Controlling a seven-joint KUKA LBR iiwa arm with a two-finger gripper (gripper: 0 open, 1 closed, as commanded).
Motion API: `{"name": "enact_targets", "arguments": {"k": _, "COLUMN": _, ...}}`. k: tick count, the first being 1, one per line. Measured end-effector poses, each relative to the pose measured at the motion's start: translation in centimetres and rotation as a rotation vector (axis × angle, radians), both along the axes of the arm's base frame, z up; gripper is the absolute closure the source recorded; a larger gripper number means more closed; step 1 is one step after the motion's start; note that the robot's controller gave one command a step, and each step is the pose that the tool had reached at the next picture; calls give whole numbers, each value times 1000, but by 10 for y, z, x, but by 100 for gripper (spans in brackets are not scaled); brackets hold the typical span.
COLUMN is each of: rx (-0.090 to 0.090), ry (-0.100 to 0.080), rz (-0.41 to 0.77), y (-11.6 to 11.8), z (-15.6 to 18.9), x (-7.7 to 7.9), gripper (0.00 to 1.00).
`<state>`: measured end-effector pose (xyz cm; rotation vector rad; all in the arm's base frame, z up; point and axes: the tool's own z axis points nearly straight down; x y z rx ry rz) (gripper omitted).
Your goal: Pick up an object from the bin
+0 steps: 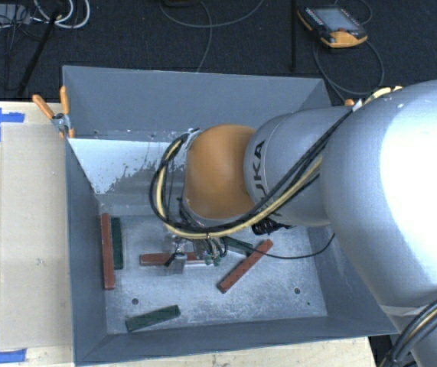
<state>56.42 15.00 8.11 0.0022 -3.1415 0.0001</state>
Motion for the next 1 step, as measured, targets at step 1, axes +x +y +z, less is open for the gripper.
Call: {"name": "enact_targets", "arguments": {"k": 1, "rx": 0, "ry": -11, "rz": 5, "y": -41, "z": 134, "x": 46, "gripper": 100}}
